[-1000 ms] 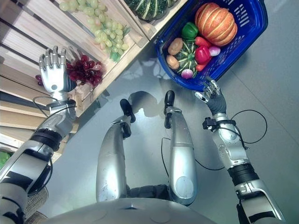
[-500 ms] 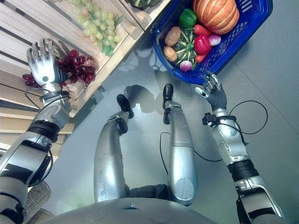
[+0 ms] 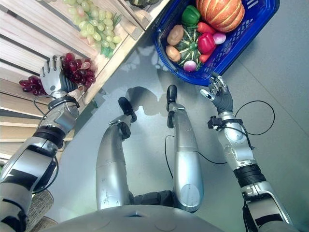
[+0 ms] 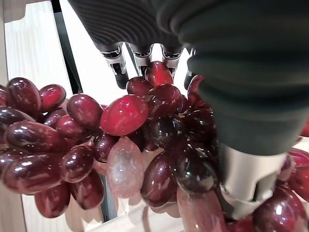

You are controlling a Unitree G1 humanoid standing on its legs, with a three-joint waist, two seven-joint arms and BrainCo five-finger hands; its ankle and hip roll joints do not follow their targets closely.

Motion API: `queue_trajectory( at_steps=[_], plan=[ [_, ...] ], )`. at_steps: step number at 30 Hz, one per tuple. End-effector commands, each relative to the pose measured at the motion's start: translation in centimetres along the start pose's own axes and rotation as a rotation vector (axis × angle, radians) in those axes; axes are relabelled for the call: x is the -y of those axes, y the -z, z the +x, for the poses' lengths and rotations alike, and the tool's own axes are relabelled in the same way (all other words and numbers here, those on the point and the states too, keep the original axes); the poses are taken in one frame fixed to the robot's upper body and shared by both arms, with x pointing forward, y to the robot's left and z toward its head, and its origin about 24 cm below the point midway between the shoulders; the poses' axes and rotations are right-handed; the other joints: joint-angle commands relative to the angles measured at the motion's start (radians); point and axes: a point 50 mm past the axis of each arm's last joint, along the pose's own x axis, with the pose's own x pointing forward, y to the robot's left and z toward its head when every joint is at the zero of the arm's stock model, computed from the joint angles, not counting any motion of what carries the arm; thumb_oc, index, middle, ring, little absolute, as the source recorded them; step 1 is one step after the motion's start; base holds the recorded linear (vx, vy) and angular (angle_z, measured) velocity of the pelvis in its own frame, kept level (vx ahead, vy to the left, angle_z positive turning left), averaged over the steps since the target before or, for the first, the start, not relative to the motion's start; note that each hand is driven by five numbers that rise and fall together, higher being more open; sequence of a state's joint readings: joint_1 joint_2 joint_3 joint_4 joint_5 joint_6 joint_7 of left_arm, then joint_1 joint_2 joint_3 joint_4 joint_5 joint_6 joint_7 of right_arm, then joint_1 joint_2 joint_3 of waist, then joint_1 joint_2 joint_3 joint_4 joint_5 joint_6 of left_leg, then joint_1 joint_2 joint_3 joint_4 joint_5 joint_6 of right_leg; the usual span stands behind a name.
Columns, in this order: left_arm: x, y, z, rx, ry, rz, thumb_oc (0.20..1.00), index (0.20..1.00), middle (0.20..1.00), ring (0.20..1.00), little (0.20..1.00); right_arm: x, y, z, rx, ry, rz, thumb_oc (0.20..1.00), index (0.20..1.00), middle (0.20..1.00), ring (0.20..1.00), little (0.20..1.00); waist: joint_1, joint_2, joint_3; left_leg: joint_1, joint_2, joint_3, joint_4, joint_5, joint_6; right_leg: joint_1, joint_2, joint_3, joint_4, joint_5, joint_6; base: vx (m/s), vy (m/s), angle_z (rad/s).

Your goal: Pick up fruits and vegetables into the basket

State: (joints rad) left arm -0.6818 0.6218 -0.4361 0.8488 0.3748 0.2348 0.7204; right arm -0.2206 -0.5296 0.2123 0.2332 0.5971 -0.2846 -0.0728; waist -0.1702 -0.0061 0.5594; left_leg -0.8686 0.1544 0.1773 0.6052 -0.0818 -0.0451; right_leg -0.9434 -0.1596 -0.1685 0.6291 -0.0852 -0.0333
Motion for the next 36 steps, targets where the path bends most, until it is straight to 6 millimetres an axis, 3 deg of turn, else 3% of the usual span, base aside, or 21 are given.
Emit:
queue_trajectory(
  at_steps=[1,5,9,10,11,12,21,30,32,36],
  plan=[
    [2.0,1.7,-2.8,-0.013,0.035,0.035,1.000,1.000,1.000,1.000,1.000,-0.7,-0.9,-1.4,0.074,-0.050,-0.008,1.000,1.000,1.000,1.000,1.000,0.014,-0.011,-0.039,0.010,-0.007,-0.009,-0.033,0.007,-0.049,0.030,0.029,0.027,0.004,-0.023,0.092,0.00,0.000,0.00],
    [2.4,1.6,-3.7,-0.004,0.015,0.059,1.000,1.000,1.000,1.000,1.000,-0.8,-0.9,-1.5,0.081,-0.048,-0.008,1.000,1.000,1.000,1.000,1.000,0.021,-0.008,-0.039,0.013,-0.009,-0.006,-0.039,0.008,-0.050,0.032,0.026,0.020,0.000,-0.022,0.093,0.00,0.000,0.00],
    [2.0,2.4,-4.0,0.014,-0.065,0.257,1.000,1.000,1.000,1.000,1.000,-0.8,-0.9,-1.5,0.089,-0.039,-0.001,1.000,1.000,1.000,1.000,1.000,0.025,-0.012,-0.039,0.007,-0.006,-0.006,-0.035,0.008,-0.050,0.028,0.027,0.017,0.005,-0.023,0.090,0.00,0.000,0.00],
    [1.9,2.8,-3.8,-0.009,-0.055,0.300,0.595,0.595,0.595,0.595,0.595,-0.8,-0.9,-1.5,0.090,-0.037,0.002,1.000,1.000,1.000,1.000,1.000,0.026,-0.014,-0.039,0.005,-0.005,-0.007,-0.033,0.008,-0.050,0.028,0.027,0.016,0.007,-0.024,0.090,0.00,0.000,0.00],
    [1.9,3.1,-3.8,-0.030,-0.047,0.317,0.344,0.344,0.344,0.344,0.344,-0.8,-0.9,-1.4,0.092,-0.037,0.004,1.000,1.000,1.000,1.000,1.000,0.025,-0.016,-0.039,0.003,-0.004,-0.008,-0.031,0.008,-0.050,0.026,0.028,0.016,0.008,-0.024,0.089,-0.01,-0.030,0.01],
    [1.8,3.8,-3.6,-0.066,-0.031,0.352,0.200,0.200,0.200,0.200,0.200,-0.8,-0.8,-1.4,0.094,-0.037,0.010,1.000,1.000,1.000,1.000,1.000,0.023,-0.020,-0.039,0.001,0.000,-0.009,-0.031,0.009,-0.050,0.025,0.029,0.016,0.009,-0.023,0.089,-0.01,-0.037,0.01],
    [0.3,5.7,-1.7,-0.176,-0.034,0.372,0.200,0.200,0.200,0.200,0.200,-0.7,-1.0,-1.0,0.098,-0.052,0.007,1.000,1.000,1.000,1.000,1.000,0.013,-0.036,-0.039,0.001,0.008,-0.016,-0.018,0.013,-0.049,0.027,0.036,0.020,0.017,-0.019,0.083,0.00,-0.008,0.00],
    [-0.2,5.8,-1.3,-0.213,-0.067,0.330,0.200,0.200,0.200,0.200,0.200,-1.5,-2.3,-0.5,0.158,-0.126,-0.010,1.000,1.000,1.000,1.000,1.000,0.014,-0.030,-0.039,0.041,0.004,-0.011,-0.032,0.016,-0.053,0.065,0.028,0.016,-0.002,-0.022,0.083,0.00,0.000,0.00],
    [-0.1,5.7,-1.2,-0.223,-0.059,0.275,0.200,0.200,0.200,0.200,0.200,-1.9,-2.6,-0.5,0.177,-0.160,-0.015,1.000,1.000,1.000,1.000,1.000,0.015,-0.028,-0.039,0.047,0.002,-0.009,-0.036,0.017,-0.053,0.071,0.027,0.015,-0.004,-0.023,0.082,0.00,0.000,0.00],
    [1.2,4.3,-1.6,-0.242,0.029,-0.062,0.200,0.200,0.200,0.200,0.200,-3.4,-3.7,-0.5,0.231,-0.271,-0.035,1.000,1.000,1.000,1.000,1.000,0.026,-0.024,-0.039,0.087,-0.006,-0.009,-0.048,0.021,-0.052,0.110,0.024,0.009,-0.011,-0.031,0.083,0.00,0.000,0.00]
  ],
)
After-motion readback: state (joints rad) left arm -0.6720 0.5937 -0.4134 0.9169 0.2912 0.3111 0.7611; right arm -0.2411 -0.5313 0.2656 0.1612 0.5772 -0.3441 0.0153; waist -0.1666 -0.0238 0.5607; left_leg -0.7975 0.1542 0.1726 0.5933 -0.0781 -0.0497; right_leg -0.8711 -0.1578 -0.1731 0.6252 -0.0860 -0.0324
